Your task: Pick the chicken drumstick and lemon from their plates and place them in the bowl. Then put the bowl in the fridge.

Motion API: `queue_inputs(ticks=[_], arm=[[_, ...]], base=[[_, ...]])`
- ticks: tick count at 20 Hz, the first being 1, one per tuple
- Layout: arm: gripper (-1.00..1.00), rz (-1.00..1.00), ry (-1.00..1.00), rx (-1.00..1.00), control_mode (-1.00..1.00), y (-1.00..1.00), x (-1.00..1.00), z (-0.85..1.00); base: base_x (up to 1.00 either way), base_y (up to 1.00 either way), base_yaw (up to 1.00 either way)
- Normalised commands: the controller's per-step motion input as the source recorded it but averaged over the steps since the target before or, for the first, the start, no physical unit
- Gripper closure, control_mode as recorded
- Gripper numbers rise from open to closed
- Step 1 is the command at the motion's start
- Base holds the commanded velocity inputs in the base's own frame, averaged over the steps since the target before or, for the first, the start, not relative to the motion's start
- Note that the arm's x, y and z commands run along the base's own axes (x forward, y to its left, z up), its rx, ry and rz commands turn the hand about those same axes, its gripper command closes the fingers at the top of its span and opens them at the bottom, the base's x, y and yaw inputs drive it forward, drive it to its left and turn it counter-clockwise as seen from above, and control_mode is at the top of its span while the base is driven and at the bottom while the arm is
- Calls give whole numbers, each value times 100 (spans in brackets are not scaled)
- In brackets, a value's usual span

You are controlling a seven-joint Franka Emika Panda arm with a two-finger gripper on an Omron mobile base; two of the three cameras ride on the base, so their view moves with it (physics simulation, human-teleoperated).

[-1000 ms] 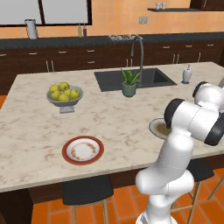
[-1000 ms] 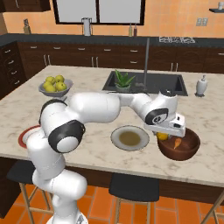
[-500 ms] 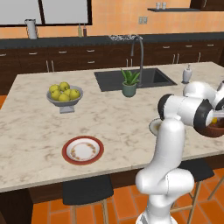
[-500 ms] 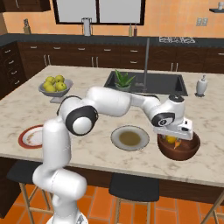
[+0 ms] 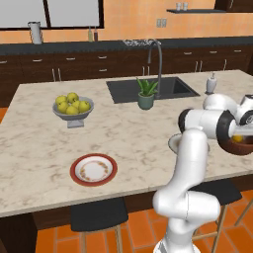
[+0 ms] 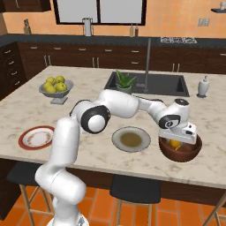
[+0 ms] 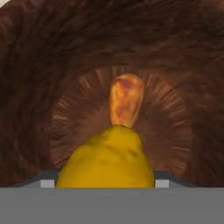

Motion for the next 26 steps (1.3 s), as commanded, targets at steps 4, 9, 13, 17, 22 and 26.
queue_inputs(ticks=[4, 9, 13, 17, 22, 26], arm=[[-100, 0, 8, 0, -100, -5, 2, 0], [-100, 0, 3, 0, -100, 0, 5, 0], [-100, 0, 1, 0, -100, 24, -4, 5], [-100, 0, -11, 0, -100, 56, -73, 53], [-100, 3, -4, -5, -100, 91, -34, 6], [-100, 6, 0, -10, -100, 92, 2, -7]], base=[[0, 0, 0], [0, 0, 0], [0, 0, 0], [0, 0, 0], [0, 0, 0], [0, 0, 0]])
